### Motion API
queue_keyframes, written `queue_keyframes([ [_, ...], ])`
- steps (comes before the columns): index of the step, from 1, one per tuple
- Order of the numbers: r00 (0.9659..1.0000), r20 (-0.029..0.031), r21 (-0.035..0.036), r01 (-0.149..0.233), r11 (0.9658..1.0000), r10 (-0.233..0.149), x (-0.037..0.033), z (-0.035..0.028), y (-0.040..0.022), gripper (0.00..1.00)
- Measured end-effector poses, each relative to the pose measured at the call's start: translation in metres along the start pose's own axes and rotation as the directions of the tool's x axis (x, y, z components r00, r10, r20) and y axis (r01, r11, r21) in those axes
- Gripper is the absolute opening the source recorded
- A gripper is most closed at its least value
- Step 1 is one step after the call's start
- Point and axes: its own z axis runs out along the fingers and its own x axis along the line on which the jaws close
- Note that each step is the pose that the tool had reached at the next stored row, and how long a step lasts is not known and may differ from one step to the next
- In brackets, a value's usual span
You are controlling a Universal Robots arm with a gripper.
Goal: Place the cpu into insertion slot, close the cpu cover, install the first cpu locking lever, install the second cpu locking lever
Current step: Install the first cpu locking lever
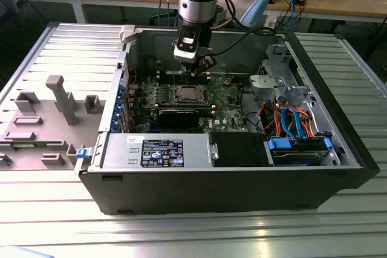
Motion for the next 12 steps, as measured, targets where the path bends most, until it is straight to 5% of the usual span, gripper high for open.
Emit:
queue_keyframes([
  [3,0.9973,-0.0003,0.0011,0.073,0.9973,-0.073,0.0,0.0002,0.0,0.11],
  [7,0.9895,-0.0007,0.0021,0.145,0.9895,-0.145,0.0,0.0004,0.0,0.11],
  [12,0.9749,-0.0011,0.0032,0.222,0.9749,-0.222,0.0,0.0006,0.0,0.11],
])
